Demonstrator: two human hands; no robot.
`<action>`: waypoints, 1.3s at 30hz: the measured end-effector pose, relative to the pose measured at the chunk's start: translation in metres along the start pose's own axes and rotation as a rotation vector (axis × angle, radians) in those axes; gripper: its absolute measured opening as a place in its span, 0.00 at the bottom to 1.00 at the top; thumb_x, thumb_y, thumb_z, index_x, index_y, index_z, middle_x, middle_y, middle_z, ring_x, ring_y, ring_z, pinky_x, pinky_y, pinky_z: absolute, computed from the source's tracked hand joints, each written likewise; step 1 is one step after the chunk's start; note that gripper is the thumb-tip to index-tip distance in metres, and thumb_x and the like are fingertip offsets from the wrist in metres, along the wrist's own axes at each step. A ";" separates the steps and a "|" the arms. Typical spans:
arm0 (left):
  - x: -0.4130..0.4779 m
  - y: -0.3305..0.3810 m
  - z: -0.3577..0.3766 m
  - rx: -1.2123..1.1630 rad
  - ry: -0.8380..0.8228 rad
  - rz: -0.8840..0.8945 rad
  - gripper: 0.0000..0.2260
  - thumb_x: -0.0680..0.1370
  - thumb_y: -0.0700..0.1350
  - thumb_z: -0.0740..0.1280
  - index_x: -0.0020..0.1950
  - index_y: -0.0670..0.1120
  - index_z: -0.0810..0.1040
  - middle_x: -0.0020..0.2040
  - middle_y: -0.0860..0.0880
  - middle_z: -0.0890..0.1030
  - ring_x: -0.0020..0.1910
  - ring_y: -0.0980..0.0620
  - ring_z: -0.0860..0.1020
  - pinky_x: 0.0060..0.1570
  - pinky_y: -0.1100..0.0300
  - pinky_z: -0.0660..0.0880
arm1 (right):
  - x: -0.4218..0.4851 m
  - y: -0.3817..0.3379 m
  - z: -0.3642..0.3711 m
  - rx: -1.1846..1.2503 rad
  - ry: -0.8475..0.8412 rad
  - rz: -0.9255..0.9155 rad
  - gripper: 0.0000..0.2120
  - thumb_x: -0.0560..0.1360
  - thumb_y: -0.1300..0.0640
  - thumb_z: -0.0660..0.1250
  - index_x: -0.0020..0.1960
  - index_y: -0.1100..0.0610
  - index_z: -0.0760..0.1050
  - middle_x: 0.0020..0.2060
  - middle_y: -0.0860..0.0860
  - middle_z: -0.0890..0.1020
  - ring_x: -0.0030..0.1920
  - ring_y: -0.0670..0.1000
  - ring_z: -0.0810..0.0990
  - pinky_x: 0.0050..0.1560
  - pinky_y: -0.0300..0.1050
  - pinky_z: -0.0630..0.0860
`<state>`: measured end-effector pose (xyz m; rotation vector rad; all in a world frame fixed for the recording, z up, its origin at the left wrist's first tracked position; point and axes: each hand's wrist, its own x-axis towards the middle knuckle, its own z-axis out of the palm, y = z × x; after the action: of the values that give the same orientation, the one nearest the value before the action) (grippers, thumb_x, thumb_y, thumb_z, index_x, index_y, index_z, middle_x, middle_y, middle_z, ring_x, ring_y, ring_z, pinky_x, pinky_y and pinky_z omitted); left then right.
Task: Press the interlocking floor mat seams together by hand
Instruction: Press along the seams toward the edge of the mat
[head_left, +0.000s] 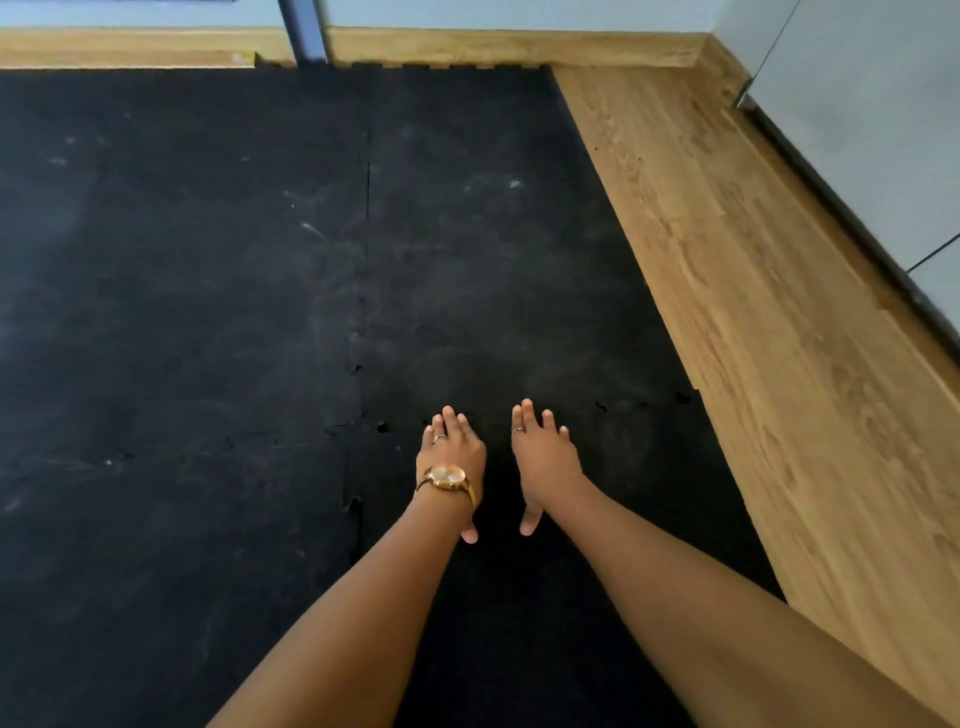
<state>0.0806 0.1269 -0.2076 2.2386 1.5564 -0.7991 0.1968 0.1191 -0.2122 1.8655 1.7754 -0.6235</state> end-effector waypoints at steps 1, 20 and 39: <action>-0.001 -0.002 0.001 -0.020 -0.008 0.000 0.64 0.59 0.52 0.82 0.76 0.34 0.37 0.77 0.34 0.40 0.76 0.37 0.43 0.75 0.48 0.47 | -0.001 0.003 0.001 0.035 -0.003 -0.013 0.69 0.57 0.55 0.84 0.76 0.60 0.33 0.78 0.55 0.37 0.77 0.60 0.41 0.76 0.59 0.50; 0.015 0.126 -0.054 0.146 0.110 0.426 0.67 0.59 0.57 0.81 0.76 0.39 0.34 0.77 0.40 0.36 0.76 0.44 0.37 0.74 0.51 0.40 | -0.040 0.153 0.000 0.012 -0.024 0.219 0.68 0.59 0.51 0.82 0.76 0.54 0.30 0.78 0.49 0.35 0.77 0.59 0.36 0.73 0.69 0.50; 0.044 0.092 -0.026 0.218 0.242 0.583 0.54 0.67 0.75 0.60 0.78 0.45 0.37 0.78 0.45 0.38 0.77 0.46 0.38 0.75 0.48 0.39 | -0.017 0.184 0.011 0.158 -0.036 0.225 0.72 0.55 0.49 0.84 0.75 0.43 0.30 0.76 0.56 0.32 0.77 0.58 0.38 0.74 0.65 0.52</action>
<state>0.1845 0.1402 -0.2189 2.8223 0.8317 -0.5566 0.3797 0.0924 -0.2040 2.1079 1.5031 -0.7238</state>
